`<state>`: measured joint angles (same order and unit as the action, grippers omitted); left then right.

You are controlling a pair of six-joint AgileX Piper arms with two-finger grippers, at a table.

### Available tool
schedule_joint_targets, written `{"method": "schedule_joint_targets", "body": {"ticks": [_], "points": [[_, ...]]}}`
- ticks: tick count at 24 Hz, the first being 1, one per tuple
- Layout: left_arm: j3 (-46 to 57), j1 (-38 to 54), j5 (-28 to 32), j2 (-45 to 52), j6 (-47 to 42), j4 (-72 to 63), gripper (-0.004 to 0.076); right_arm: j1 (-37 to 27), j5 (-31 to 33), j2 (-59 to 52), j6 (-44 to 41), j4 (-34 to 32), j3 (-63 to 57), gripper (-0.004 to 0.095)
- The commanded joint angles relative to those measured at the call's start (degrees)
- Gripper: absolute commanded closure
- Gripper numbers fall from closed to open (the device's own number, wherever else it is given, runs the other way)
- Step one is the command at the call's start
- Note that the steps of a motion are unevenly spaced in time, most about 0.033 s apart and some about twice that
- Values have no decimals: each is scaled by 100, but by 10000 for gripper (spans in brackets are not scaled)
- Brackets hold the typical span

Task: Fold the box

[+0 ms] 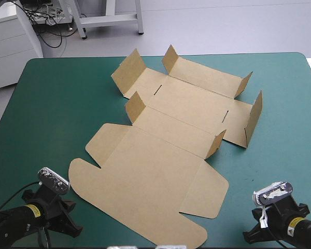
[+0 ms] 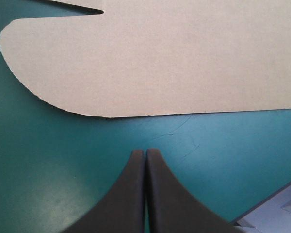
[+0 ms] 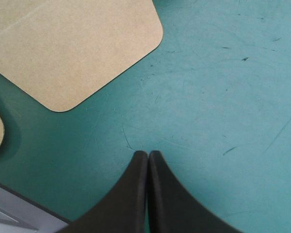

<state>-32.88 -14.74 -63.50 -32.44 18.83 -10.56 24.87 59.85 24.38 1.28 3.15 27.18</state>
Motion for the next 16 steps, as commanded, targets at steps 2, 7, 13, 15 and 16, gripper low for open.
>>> {"method": "schedule_joint_targets", "body": {"ticks": [2,7,13,15,16], "points": [[-144,-35,220,-39,45,-84,756,-12,-297,58,-81,100,147,931],[-144,-35,214,-39,45,-109,756,-12,-297,58,119,139,147,931],[-144,-35,250,-39,45,-109,756,-12,-477,58,237,85,231,868],[-144,-35,258,-39,45,-99,756,-12,-644,58,237,158,385,649],[-144,-35,258,-39,45,-99,756,-12,-656,69,62,205,539,433]]}}
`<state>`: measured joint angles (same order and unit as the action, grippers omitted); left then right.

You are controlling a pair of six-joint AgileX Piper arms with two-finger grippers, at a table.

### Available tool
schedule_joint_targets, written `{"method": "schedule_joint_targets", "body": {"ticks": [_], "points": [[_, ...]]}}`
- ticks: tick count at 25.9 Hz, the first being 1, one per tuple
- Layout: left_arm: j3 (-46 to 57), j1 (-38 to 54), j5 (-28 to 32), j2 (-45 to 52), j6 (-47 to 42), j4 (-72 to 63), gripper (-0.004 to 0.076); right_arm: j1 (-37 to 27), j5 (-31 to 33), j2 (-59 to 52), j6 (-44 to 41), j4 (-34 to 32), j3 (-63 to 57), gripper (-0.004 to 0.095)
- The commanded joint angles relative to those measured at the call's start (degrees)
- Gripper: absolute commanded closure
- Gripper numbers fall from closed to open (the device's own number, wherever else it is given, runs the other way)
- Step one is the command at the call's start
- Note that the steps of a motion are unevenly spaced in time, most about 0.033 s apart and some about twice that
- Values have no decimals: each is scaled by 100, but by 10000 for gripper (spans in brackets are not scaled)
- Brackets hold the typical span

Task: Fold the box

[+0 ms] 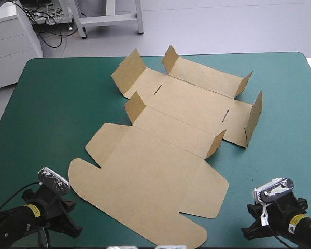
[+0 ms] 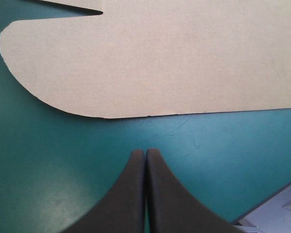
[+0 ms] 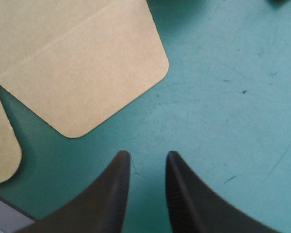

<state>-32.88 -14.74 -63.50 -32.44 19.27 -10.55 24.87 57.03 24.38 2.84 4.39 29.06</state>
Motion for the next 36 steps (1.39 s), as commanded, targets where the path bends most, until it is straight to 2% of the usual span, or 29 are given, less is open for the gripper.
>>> {"method": "schedule_joint_targets", "body": {"ticks": [1,2,4,10,17,22,28,34,36], "points": [[-144,-35,258,-39,1,-100,756,-12,-374,69,-216,81,416,349],[-144,-35,258,-39,1,-100,756,-12,-388,69,-506,33,560,185],[-144,-35,258,-39,1,-100,756,-12,-507,93,-789,33,717,116],[-144,-35,258,-39,1,-100,756,-12,-564,944,-1298,59,1192,116],[-144,-35,288,-39,1,-85,756,-12,-819,2744,-1655,59,1962,116],[-144,-35,288,-39,-23,-132,756,-12,-1421,3606,-2126,83,2330,116],[-144,-35,277,-39,-23,-132,756,-105,-2022,4398,-3197,63,2404,116],[-144,-35,277,-39,-23,-192,756,-430,-2438,4795,-3137,624,2404,116],[-144,-35,277,-39,-23,-234,756,-474,-2626,4836,-3137,613,2446,116]]}}
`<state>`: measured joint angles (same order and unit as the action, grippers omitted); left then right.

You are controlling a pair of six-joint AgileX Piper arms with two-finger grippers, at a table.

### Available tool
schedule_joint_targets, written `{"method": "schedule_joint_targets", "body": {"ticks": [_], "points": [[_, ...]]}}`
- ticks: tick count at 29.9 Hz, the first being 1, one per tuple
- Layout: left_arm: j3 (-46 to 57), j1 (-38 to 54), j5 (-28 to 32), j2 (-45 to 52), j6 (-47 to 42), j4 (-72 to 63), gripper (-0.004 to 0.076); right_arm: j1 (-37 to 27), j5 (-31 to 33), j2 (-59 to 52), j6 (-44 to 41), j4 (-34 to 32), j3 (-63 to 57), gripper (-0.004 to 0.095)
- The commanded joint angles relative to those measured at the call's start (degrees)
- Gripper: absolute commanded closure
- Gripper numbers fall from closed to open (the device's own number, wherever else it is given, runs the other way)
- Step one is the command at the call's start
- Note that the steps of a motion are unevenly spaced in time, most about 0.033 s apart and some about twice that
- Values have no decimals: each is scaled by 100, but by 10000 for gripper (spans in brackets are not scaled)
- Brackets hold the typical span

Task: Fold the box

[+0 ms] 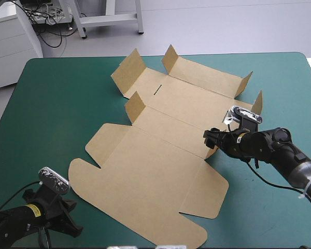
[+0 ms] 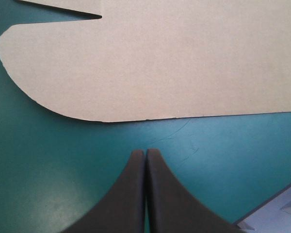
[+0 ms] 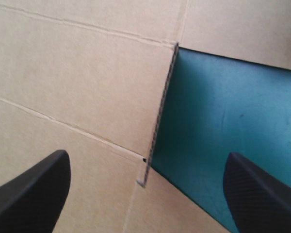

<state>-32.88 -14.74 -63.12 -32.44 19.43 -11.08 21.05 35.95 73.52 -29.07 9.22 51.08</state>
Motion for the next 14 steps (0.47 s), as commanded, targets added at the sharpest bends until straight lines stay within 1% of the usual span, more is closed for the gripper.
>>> {"method": "schedule_joint_targets", "body": {"ticks": [1,8,11,14], "points": [[-144,-35,239,-39,-39,-181,756,-118,-558,-47,54,129,283,116],[-144,-35,239,-39,-39,-181,756,-488,-463,338,-17,163,313,116],[-144,-35,239,-39,-39,-181,756,-504,-475,500,65,150,313,116],[-144,-35,239,-39,-39,-181,756,-504,-627,683,80,184,313,116]]}}
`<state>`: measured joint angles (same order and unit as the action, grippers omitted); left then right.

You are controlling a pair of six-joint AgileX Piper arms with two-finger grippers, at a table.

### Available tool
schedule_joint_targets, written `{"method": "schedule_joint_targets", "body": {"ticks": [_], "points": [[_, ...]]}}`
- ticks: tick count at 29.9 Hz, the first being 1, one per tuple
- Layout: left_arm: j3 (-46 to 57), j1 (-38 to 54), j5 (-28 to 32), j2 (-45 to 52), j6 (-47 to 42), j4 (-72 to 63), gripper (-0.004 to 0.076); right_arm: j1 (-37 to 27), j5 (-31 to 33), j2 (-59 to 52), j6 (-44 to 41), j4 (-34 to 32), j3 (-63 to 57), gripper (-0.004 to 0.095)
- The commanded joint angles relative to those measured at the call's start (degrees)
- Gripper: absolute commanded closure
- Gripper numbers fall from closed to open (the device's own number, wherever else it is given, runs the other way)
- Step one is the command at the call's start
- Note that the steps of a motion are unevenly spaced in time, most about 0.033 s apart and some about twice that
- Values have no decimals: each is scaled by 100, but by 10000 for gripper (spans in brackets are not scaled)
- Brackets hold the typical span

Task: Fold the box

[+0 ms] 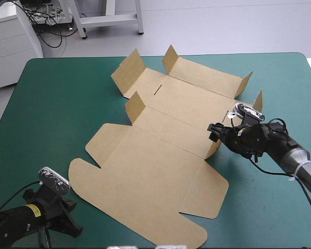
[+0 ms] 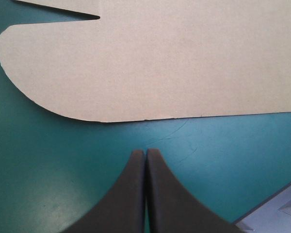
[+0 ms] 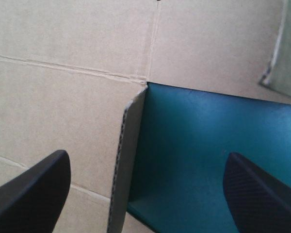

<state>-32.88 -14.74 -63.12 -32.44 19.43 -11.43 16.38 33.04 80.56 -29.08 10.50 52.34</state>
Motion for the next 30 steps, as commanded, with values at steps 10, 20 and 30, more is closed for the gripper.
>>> {"method": "schedule_joint_targets", "body": {"ticks": [10,20,30], "points": [[-144,-35,249,-39,-102,-77,756,-37,-446,493,819,758,423,442],[-144,-35,174,-39,-102,-65,756,-37,-284,554,1474,953,704,928],[-144,-35,122,-39,-102,-65,756,-37,253,554,2088,-164,1194,931]]}}
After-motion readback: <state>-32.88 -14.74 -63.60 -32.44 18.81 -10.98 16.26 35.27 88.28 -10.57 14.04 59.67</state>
